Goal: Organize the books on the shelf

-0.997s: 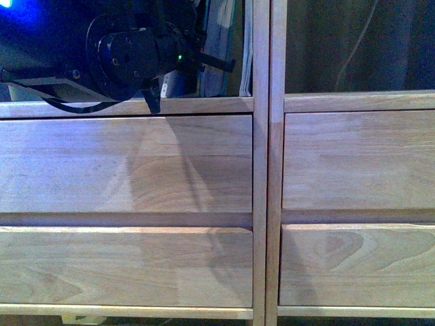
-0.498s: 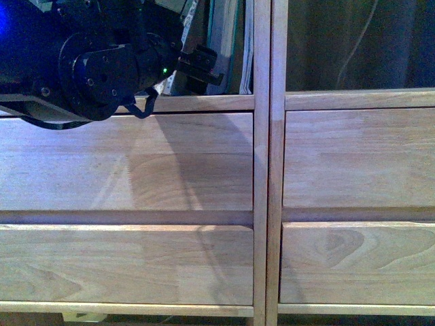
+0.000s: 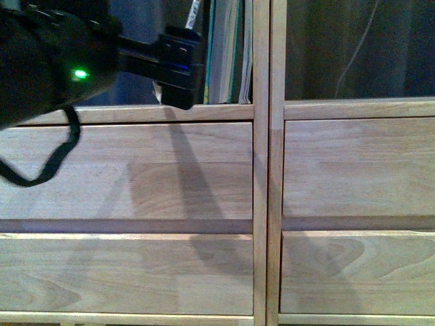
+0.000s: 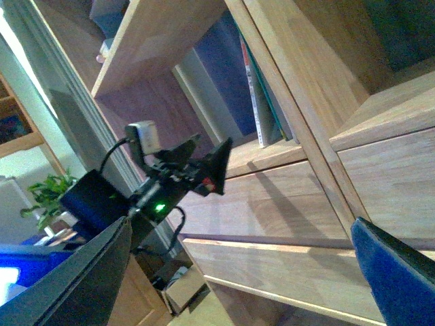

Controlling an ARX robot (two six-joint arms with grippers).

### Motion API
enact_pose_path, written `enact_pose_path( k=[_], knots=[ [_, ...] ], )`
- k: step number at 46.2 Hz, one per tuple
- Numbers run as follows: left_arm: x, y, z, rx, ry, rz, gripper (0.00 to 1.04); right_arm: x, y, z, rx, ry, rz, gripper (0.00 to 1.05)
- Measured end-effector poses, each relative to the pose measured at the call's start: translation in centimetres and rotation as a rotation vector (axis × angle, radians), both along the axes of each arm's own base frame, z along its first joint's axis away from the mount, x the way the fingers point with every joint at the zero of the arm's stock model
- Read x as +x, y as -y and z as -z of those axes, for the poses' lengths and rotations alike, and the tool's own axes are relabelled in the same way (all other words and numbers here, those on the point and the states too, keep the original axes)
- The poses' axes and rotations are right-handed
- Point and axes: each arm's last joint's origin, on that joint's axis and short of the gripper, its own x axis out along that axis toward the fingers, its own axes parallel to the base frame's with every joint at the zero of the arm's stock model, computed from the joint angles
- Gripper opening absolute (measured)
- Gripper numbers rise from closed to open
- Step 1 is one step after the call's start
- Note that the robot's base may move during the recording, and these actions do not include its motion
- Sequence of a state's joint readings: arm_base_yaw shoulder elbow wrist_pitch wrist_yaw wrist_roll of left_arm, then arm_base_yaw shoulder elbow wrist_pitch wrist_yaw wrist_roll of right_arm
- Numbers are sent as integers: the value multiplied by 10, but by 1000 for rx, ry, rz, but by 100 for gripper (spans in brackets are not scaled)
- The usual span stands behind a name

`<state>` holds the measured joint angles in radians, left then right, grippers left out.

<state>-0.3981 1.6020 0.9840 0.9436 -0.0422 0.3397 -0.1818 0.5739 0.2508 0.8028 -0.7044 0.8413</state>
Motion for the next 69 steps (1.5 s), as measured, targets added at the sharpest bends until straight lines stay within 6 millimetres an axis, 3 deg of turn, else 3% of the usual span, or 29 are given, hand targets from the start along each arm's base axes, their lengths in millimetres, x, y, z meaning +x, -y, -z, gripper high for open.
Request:
enact_pose_path(
  k=[11,18,22,25,27,31,35,46,51,69],
  knots=[
    [-83,-40,9,-144,-121,58,97,0,0,0,0,0,0,98],
    [-93,-44,5,-186,-112,78,97,0,0,0,-1,0,-1,98],
    [-96,-48,13,-226,-267,-118,86,0,0,0,-3,4,17,97],
    [-104,-57,24,-229,-340,-228,77,1,-4,-4,2,-57,201,89],
    [-111,-67,35,-236,-364,-271,68,-1,-6,-2,-88,-116,378,82],
    [-123,-82,51,-247,-373,-292,52,-6,-5,22,-330,-237,590,67],
    [-136,-92,66,-249,-376,-283,34,-8,-4,40,-502,-233,645,49],
    [-155,-109,89,-255,-384,-290,3,-14,-5,58,-576,-208,653,16],
    [-163,-114,97,-253,-382,-287,3,-16,-5,65,-588,-207,655,3],
    [-185,-132,116,-253,-380,-273,3,-21,-5,82,-593,-199,656,3]
  ],
)
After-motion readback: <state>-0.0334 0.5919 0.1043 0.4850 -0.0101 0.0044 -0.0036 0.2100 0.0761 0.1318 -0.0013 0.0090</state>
